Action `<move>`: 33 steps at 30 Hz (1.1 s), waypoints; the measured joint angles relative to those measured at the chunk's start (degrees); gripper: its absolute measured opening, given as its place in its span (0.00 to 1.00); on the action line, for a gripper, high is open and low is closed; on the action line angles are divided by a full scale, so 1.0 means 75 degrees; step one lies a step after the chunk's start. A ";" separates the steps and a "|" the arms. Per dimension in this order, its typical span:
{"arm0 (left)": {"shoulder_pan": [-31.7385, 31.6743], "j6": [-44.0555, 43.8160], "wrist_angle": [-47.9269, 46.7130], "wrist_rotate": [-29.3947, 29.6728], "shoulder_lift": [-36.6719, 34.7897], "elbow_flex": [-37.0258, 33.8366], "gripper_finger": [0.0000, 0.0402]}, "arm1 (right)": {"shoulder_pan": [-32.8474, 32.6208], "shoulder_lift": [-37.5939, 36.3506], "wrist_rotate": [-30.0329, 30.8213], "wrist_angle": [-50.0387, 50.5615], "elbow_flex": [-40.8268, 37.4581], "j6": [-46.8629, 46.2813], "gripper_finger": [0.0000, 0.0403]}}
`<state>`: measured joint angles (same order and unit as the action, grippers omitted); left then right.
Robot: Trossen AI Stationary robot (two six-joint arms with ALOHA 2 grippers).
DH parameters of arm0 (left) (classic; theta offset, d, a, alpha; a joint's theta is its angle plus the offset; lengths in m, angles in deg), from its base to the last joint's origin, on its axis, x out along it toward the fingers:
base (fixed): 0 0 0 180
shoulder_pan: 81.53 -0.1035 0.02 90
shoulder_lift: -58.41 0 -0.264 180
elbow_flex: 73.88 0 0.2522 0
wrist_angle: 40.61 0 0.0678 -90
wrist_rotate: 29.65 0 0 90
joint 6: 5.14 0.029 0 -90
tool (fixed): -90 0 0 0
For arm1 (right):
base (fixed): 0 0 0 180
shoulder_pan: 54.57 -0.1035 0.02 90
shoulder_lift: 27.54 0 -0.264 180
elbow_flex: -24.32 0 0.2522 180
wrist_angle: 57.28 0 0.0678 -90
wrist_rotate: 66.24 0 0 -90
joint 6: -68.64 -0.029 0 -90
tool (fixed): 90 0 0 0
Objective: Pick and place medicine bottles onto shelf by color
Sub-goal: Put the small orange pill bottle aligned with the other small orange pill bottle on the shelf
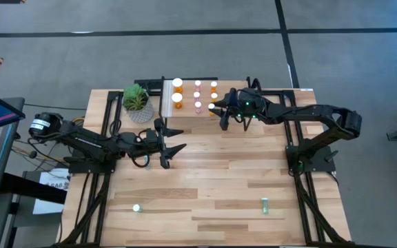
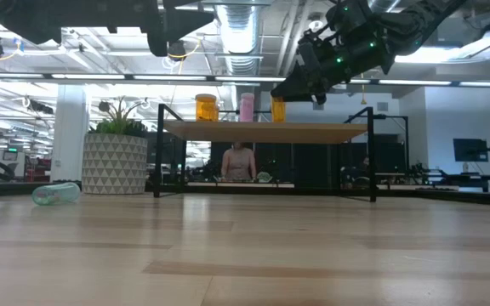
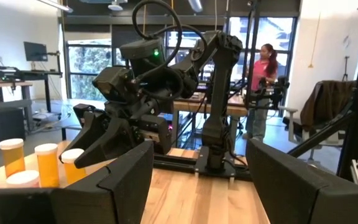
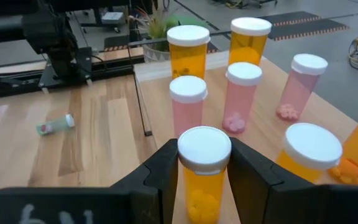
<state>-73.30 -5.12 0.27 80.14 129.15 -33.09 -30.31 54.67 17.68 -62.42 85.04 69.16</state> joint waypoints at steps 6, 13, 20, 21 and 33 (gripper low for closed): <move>0.0000 0.0020 -0.0049 0.0000 0.0000 0.0000 0.61 | -0.0033 -0.0405 -0.0003 -0.0223 -0.0413 -0.0044 0.35; 0.0000 0.0052 -0.0051 -0.0006 0.0003 0.0000 0.61 | 0.0037 -0.1162 -0.0006 -0.1748 -0.1441 -0.0287 0.35; 0.0000 0.0047 -0.0048 -0.0003 0.0003 0.0000 0.61 | 0.0086 -0.1037 -0.0003 -0.1870 -0.1508 -0.0267 0.35; 0.0000 0.0045 -0.0045 -0.0003 0.0003 0.0000 0.61 | 0.0090 -0.1037 -0.0003 -0.1850 -0.1520 -0.0266 0.35; 0.0000 -0.0024 -0.0044 0.0000 0.0003 0.0000 0.61 | -0.0020 -0.1043 0.0736 -0.1899 -0.1510 -0.0414 0.35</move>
<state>-73.30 -5.31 -0.06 80.14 129.17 -33.09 -30.46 46.85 23.20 -76.66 73.72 66.05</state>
